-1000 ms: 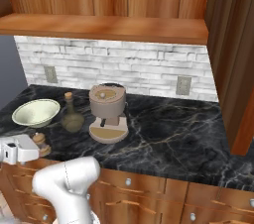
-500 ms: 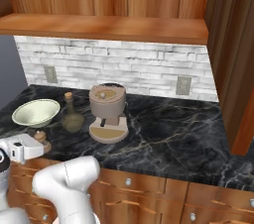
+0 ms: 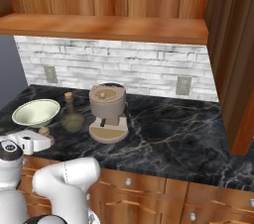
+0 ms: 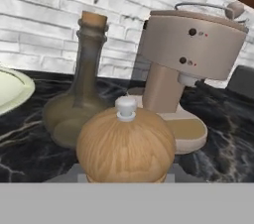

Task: Retrieve the bottle and the shaker from the cabinet and place them next to the mixing bowl on the counter. Then add garlic from the fridge to the mixing bowl.

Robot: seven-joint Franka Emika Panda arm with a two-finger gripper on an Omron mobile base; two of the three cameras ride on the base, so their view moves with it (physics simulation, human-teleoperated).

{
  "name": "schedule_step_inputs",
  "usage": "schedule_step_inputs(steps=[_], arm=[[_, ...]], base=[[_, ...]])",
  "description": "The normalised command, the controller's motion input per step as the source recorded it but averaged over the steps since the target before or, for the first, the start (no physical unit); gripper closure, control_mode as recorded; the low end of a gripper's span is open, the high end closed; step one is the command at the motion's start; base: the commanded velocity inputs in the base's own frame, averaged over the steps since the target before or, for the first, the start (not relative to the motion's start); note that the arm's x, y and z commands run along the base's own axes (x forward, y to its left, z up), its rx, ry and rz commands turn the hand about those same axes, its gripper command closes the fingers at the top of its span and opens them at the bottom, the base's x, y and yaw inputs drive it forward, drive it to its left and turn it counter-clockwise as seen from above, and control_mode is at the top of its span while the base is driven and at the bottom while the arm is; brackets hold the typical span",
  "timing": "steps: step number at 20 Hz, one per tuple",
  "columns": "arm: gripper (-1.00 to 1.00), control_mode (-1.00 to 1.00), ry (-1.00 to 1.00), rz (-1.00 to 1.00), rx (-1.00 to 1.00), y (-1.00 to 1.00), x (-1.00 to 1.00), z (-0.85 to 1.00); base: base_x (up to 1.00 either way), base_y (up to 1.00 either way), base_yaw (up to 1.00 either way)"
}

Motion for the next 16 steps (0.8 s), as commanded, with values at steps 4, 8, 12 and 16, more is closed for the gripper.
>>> schedule_step_inputs(steps=[4, 8, 12, 16], arm=[[1.0, -1.0, 0.0, 0.06, 0.0, 0.03, 0.3, -0.54], [1.0, -1.0, 0.0, 0.07, 0.01, 0.13, 0.19, -0.32], [1.0, -1.0, 0.03, 0.05, 0.05, 0.14, 0.16, -0.1], [1.0, -1.0, 0.03, 0.02, 0.03, 0.02, 0.26, -0.12]], base=[[0.0, 0.0, 0.0], [0.0, 0.0, 0.0], [0.0, 0.0, 0.0], [0.0, 0.0, 0.0]])
